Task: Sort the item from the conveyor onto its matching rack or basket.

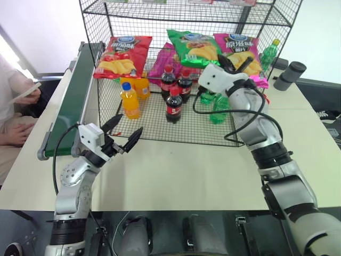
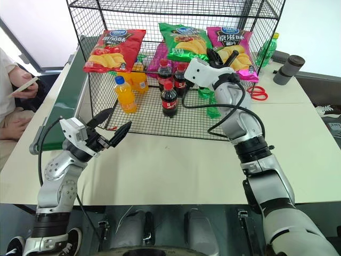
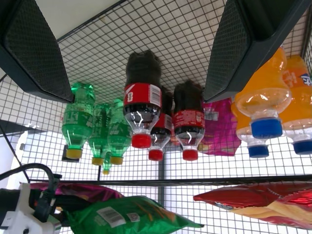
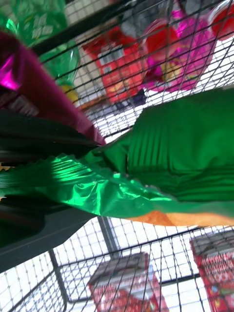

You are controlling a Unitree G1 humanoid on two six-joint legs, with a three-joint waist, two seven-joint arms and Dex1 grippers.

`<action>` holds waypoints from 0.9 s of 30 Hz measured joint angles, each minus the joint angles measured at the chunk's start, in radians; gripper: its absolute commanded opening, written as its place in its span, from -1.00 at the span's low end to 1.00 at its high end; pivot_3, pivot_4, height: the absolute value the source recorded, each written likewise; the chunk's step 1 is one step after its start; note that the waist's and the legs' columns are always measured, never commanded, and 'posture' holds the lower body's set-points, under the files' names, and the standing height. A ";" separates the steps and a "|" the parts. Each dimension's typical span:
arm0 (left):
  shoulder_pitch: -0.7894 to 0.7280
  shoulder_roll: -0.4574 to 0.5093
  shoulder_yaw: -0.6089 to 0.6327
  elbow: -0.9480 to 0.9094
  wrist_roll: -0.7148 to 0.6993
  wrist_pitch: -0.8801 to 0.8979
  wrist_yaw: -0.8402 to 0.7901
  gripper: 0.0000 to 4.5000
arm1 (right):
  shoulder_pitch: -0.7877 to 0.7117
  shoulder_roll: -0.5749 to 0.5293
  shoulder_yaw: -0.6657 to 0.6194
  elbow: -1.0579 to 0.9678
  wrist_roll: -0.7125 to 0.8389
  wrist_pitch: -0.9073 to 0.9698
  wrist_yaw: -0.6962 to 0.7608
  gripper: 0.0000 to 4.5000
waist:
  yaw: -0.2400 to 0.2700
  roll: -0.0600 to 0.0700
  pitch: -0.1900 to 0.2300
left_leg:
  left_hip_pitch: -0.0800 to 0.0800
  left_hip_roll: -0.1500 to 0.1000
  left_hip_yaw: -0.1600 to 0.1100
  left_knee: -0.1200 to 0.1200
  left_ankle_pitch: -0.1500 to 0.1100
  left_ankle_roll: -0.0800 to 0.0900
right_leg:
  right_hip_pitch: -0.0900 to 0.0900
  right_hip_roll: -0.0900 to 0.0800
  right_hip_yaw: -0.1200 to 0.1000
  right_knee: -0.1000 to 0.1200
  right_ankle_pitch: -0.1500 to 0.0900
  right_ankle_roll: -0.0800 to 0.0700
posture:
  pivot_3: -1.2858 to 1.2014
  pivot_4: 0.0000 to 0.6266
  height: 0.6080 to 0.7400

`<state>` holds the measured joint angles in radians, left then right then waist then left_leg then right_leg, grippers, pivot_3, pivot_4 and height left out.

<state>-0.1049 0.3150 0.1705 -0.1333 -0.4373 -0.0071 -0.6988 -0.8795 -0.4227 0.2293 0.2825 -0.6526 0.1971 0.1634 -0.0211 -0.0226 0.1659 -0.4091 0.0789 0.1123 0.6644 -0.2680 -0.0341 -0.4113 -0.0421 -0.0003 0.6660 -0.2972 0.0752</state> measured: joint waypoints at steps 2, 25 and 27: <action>0.000 0.000 -0.001 0.000 0.001 0.000 0.006 1.00 | -0.011 0.008 0.000 0.015 0.018 -0.009 0.000 -0.34 | 0.001 0.000 0.000 | 0.000 0.000 0.000 0.000 0.000 0.000 | 0.000 0.000 0.000 0.000 0.000 0.000 | 0.03 -0.52 1.00; 0.003 -0.004 -0.041 -0.031 0.006 0.020 0.043 1.00 | 0.102 -0.036 -0.043 -0.255 0.289 0.008 0.367 0.72 | 0.003 0.000 0.000 | 0.000 0.000 -0.002 0.000 -0.001 0.001 | 0.000 0.000 0.000 -0.001 0.000 0.000 | 0.03 -0.52 1.00; 0.003 -0.005 -0.041 -0.031 0.006 0.019 0.043 1.00 | 0.134 -0.036 -0.052 -0.294 0.325 0.021 0.389 0.72 | 0.005 0.000 0.000 | 0.000 0.000 -0.002 0.000 -0.001 0.001 | 0.000 0.000 0.000 -0.001 0.000 0.000 | 0.03 -0.52 1.00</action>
<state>-0.1017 0.3104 0.1291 -0.1639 -0.4311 0.0122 -0.6562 -0.7450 -0.4590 0.1778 -0.0117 -0.3275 0.2186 0.5527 -0.0163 -0.0225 0.1659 -0.4091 0.0790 0.1105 0.6642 -0.2688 -0.0329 -0.4109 -0.0422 -0.0006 0.6654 -0.2972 0.0752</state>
